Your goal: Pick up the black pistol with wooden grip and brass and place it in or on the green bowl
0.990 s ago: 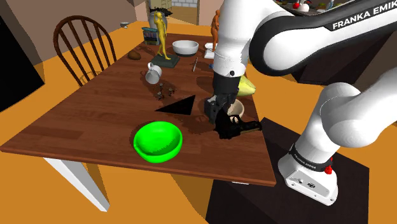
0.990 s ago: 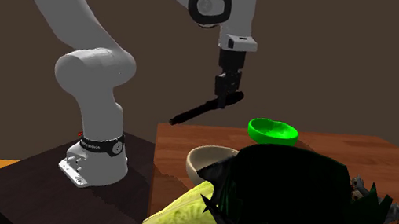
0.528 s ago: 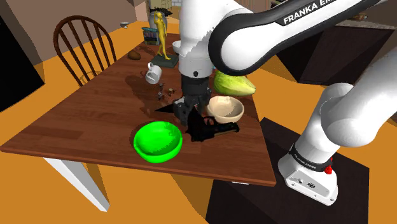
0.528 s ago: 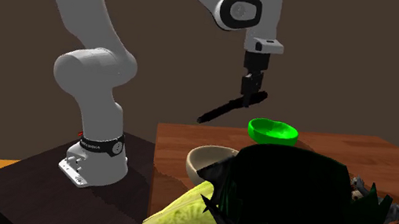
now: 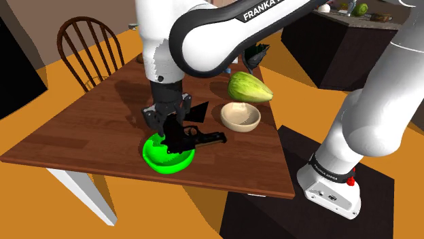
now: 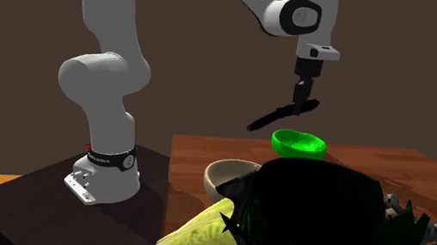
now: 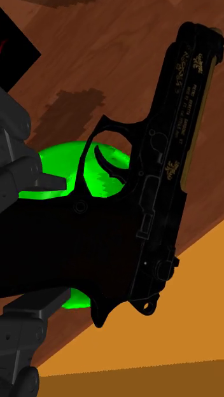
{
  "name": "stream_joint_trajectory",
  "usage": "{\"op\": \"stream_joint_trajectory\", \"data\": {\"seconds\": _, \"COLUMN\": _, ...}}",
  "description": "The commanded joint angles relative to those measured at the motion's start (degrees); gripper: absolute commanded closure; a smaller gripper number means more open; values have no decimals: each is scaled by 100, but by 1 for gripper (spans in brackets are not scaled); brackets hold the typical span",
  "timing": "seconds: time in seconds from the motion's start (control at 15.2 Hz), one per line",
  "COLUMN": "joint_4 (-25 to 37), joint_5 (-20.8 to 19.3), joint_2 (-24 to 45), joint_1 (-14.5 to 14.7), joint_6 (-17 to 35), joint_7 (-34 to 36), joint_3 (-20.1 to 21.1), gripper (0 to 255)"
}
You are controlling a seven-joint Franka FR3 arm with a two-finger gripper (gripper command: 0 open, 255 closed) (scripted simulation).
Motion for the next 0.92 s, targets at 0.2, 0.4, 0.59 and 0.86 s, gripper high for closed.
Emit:
{"op": "stream_joint_trajectory", "data": {"seconds": 0.2, "joint_4": 1499, "joint_5": -774, "joint_2": 1334, "joint_1": 250, "joint_6": -352, "joint_7": 576, "joint_3": 40, "gripper": 255}}
{"op": "stream_joint_trajectory", "data": {"seconds": 0.4, "joint_4": 1750, "joint_5": -943, "joint_2": 1652, "joint_1": 363, "joint_6": -327, "joint_7": 690, "joint_3": -1, "gripper": 255}}
{"op": "stream_joint_trajectory", "data": {"seconds": 0.59, "joint_4": 1620, "joint_5": -999, "joint_2": 1735, "joint_1": 376, "joint_6": -125, "joint_7": 725, "joint_3": -23, "gripper": 255}}
{"op": "stream_joint_trajectory", "data": {"seconds": 0.86, "joint_4": 1466, "joint_5": -1085, "joint_2": 1861, "joint_1": 399, "joint_6": 138, "joint_7": 779, "joint_3": -58, "gripper": 255}}
